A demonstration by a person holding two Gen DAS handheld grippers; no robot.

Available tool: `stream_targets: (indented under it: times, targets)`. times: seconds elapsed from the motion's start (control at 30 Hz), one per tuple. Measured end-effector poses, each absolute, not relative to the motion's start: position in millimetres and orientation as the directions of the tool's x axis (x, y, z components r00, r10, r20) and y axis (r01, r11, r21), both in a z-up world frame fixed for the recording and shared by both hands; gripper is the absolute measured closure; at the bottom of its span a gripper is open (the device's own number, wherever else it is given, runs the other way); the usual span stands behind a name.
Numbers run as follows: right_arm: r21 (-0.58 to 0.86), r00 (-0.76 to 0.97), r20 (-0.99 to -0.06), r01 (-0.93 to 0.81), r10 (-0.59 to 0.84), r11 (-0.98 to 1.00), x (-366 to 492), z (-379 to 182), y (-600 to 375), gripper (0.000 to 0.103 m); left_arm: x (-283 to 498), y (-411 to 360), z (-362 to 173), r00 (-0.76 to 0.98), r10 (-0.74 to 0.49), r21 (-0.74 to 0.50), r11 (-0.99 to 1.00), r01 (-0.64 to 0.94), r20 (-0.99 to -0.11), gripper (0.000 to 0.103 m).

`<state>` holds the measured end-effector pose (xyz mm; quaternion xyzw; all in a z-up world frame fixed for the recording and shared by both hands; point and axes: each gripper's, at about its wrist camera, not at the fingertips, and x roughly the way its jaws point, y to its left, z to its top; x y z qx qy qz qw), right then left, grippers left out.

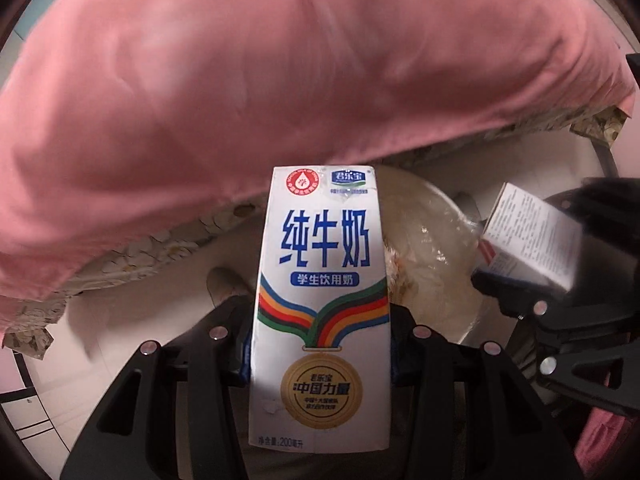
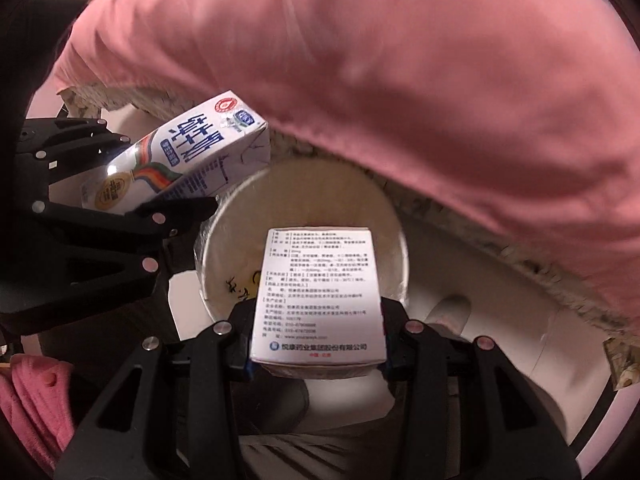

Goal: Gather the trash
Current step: 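Carry the milk carton and medicine box down over the white bin with both tools, then open both tools to drop the carton and box into the bin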

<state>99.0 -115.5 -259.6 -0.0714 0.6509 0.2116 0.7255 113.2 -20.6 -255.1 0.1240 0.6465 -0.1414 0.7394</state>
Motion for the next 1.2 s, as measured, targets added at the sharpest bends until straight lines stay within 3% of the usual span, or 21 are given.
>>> stream_targets:
  times: [0.6,1.0,1.1,1.2]
  targets:
    - [0.238,-0.251,-0.953,-0.283,0.168,0.929,125.0,-402.2,-97.6,0.059,131.9,-19.8,-372.6,-0.152,-0.039,-0.081,0.955,0.285,-0.988,0.054]
    - [0.203,-0.281,-0.953,-0.301,0.116,0.932,119.1,-435.7,-104.1,0.058,148.0,-25.3,-413.5,-0.258,-0.029,-0.088,0.971,0.221,-0.966,0.054]
    - [0.193,-0.297,-0.950,-0.305,0.100,0.933,119.4,-439.8,-104.3,0.051,157.3,-13.6,-413.4,-0.270,-0.036,-0.092,0.976,0.199,-0.962,0.044]
    - [0.195,-0.305,-0.947,-0.306,0.098,0.932,118.6,-443.1,-103.2,0.051,159.9,-12.9,-410.5,-0.269,-0.039,-0.094,0.977,0.192,-0.962,0.043]
